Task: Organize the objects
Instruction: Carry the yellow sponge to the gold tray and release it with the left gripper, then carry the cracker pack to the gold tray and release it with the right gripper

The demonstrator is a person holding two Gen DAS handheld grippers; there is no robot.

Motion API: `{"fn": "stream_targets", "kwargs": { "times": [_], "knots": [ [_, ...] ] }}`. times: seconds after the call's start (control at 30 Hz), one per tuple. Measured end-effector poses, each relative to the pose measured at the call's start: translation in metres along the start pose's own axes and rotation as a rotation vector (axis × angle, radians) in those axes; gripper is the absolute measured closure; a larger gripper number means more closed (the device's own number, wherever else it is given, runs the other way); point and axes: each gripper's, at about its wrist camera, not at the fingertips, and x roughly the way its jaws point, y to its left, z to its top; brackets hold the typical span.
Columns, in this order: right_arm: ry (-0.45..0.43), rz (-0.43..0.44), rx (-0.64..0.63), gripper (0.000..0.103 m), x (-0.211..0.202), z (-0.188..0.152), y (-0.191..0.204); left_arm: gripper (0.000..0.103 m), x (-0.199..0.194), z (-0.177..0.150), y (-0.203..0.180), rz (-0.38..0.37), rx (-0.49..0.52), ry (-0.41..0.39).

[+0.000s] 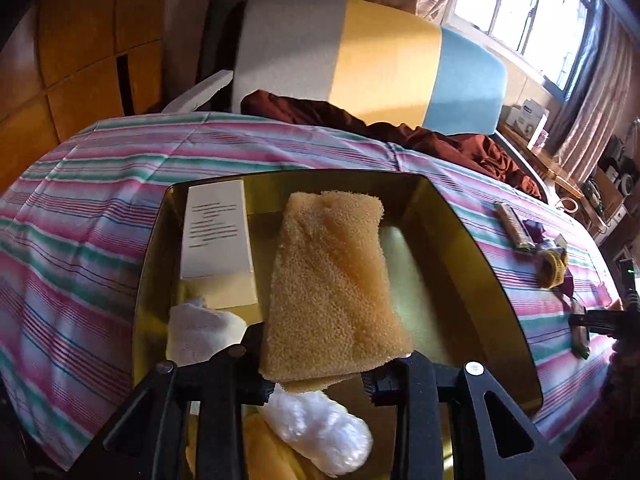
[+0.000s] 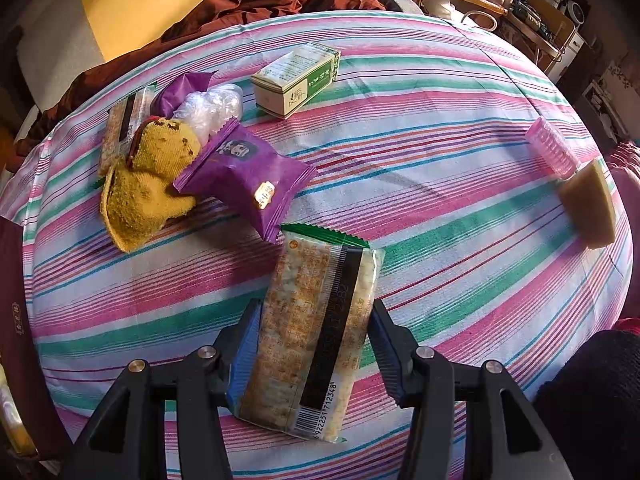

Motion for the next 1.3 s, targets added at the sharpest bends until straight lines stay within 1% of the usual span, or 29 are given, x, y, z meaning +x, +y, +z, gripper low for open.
{"fn": "stream_targets", "kwargs": {
  "times": [0.13, 0.2, 0.23, 0.27, 0.3, 0.33, 0.37, 0.5, 0.63, 0.8, 1.07, 1.2, 1.27, 1.3],
  "knots": [
    [-0.002, -0.002, -0.011, 0.05, 0.001, 0.003, -0.002, 0.07, 0.021, -0.005, 0.017, 0.021, -0.03, 0.056],
    [-0.003, -0.004, -0.019, 0.05, 0.002, 0.004, -0.003, 0.068, 0.025, -0.011, 0.021, 0.011, -0.047, 0.082],
    [-0.003, -0.005, -0.022, 0.05, 0.002, 0.005, -0.004, 0.063, 0.024, -0.012, 0.02, 0.01, -0.044, 0.076],
    [-0.004, -0.005, -0.026, 0.05, 0.002, 0.006, -0.004, 0.052, 0.022, -0.013, 0.019, 0.018, -0.031, 0.068],
    [-0.004, -0.005, -0.028, 0.05, 0.002, 0.007, -0.005, 0.046, 0.019, -0.013, 0.018, 0.025, -0.024, 0.06],
    [-0.004, -0.004, -0.029, 0.05, 0.003, 0.008, -0.006, 0.044, 0.016, -0.014, 0.019, 0.009, -0.03, 0.054],
    [-0.005, -0.003, -0.032, 0.05, 0.003, 0.008, -0.003, 0.043, 0.014, -0.015, 0.02, 0.006, -0.038, 0.053],
    [-0.006, 0.0, -0.042, 0.05, 0.003, 0.011, -0.01, 0.043, 0.003, -0.019, 0.023, 0.01, -0.056, 0.025],
    [-0.005, 0.007, -0.075, 0.05, 0.004, 0.013, -0.009, 0.043, -0.013, -0.027, 0.019, 0.039, -0.047, -0.015],
    [0.0, 0.017, -0.122, 0.05, 0.004, 0.012, -0.004, 0.041, -0.026, -0.037, 0.019, 0.055, -0.04, -0.039],
    [-0.015, 0.038, -0.259, 0.05, -0.003, -0.005, 0.021, 0.04, -0.038, -0.048, 0.023, 0.078, -0.037, -0.06],
    [-0.034, 0.092, -0.308, 0.05, -0.007, -0.018, 0.031, 0.04, -0.041, -0.051, 0.024, 0.076, -0.035, -0.062],
    [-0.049, 0.119, -0.337, 0.05, -0.007, -0.047, 0.104, 0.04, -0.043, -0.053, 0.024, 0.078, -0.031, -0.066],
    [-0.06, 0.129, -0.35, 0.05, -0.008, -0.052, 0.108, 0.04, -0.044, -0.054, 0.024, 0.078, -0.029, -0.068]
  ]
}}
